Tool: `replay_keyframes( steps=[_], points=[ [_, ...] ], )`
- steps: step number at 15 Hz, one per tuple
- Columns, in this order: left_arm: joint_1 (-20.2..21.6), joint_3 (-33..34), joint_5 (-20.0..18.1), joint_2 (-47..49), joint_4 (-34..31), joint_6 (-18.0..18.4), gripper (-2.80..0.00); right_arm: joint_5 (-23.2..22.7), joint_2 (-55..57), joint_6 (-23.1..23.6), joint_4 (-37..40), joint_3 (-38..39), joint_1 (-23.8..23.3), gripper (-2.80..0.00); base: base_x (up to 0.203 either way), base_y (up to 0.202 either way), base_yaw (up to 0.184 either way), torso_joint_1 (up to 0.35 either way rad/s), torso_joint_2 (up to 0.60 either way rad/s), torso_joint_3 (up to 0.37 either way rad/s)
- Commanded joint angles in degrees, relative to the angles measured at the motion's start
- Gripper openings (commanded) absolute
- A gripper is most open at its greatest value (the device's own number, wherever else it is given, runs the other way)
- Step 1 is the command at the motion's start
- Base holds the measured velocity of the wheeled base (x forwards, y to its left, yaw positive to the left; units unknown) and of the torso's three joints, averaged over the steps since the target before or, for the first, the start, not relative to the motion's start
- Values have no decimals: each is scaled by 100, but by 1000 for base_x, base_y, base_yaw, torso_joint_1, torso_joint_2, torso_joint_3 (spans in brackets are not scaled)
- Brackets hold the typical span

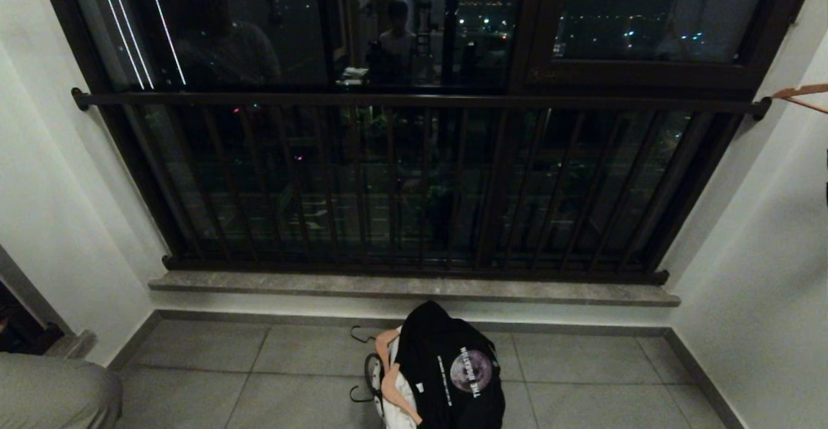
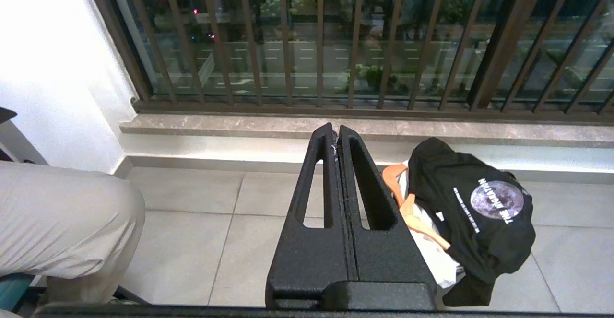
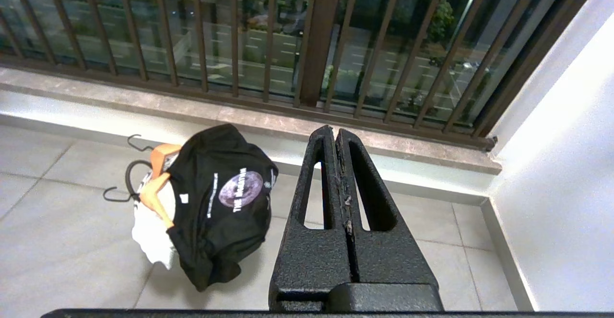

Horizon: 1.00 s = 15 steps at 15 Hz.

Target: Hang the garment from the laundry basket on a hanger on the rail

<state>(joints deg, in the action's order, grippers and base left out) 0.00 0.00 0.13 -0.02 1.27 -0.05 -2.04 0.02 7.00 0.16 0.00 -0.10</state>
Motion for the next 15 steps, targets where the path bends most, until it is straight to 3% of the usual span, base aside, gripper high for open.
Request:
replay_keyframes(
  steps=[1, 8, 15],
  points=[
    [0, 44, 4, 2, 5, -4, -280, -3, -2, -5, 2, 0, 1, -280, 0, 0, 0, 0, 0, 0],
    [0, 35, 4, 2, -4, 22, -280, 1, -2, -58, 2, 0, 1, -280, 0, 0, 0, 0, 0, 0],
    [0, 35, 4, 2, -4, 22, -280, 1, -2, -58, 2, 0, 1, -280, -1, 173, 0, -1, 1, 3]
  ],
)
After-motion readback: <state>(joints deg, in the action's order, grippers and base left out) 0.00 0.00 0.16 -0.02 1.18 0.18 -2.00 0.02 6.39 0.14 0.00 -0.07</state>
